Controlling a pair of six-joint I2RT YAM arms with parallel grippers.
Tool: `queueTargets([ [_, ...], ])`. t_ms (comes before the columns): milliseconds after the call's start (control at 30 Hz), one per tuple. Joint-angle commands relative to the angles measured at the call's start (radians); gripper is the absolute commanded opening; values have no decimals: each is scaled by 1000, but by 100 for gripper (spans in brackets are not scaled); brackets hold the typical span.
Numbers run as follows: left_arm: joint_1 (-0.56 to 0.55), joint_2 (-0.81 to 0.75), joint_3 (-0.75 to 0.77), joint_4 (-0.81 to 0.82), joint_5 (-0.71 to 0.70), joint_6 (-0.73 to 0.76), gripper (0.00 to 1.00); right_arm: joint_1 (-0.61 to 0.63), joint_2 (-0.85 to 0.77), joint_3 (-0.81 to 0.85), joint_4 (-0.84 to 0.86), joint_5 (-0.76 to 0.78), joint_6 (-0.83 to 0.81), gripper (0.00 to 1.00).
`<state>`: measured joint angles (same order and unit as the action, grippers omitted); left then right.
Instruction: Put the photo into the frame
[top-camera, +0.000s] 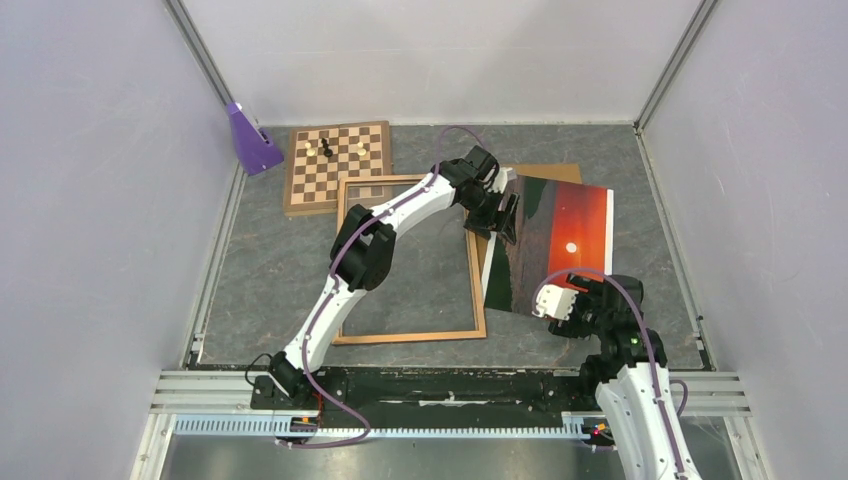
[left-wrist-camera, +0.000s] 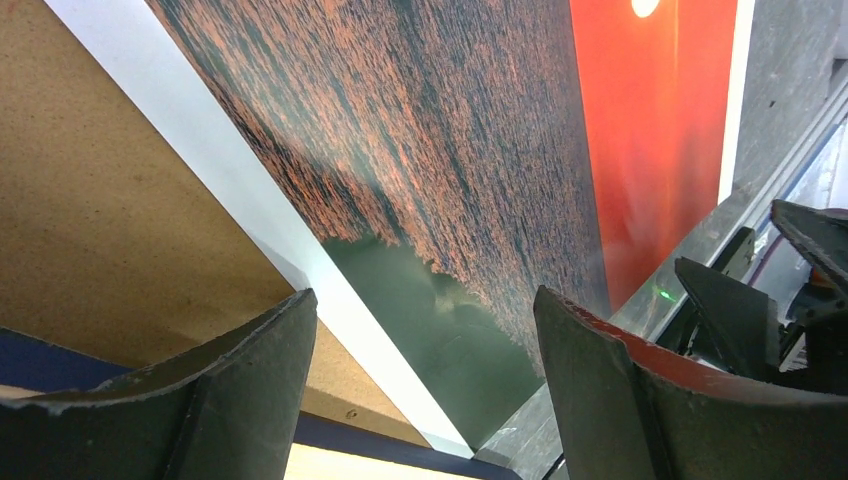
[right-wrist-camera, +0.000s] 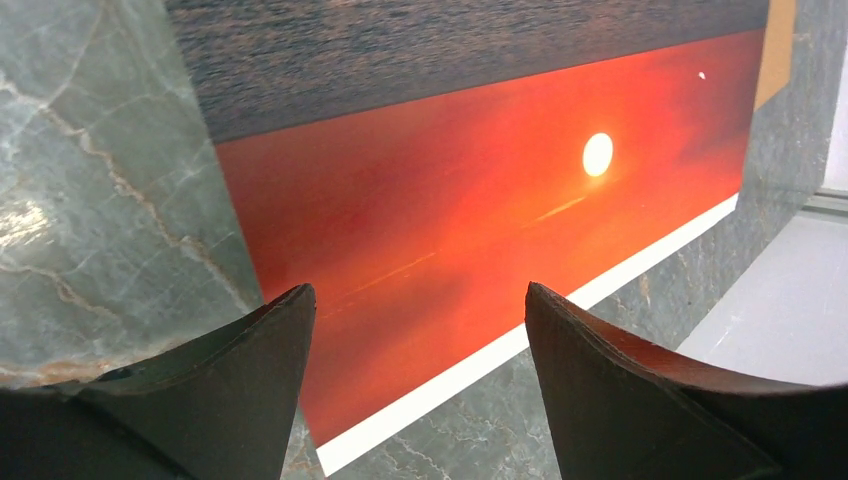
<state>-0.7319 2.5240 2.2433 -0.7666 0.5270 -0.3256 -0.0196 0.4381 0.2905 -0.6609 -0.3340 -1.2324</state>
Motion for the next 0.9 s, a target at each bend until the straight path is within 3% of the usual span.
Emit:
queueTargets([
  [0,9,45,-30,1,45,-48,86,7,-31,-6,-77,3,-91,80],
  [400,8,55,-97,76,42,-123,86,9,-29,16,-252,-62,-258,82],
  [667,9,32,-119,76,57,-126,86,8,-48,-53,-148,9,-274,79],
  [867,9,19,-120,75,75,-126,86,8,-109,-125,-84,45,-310,70],
])
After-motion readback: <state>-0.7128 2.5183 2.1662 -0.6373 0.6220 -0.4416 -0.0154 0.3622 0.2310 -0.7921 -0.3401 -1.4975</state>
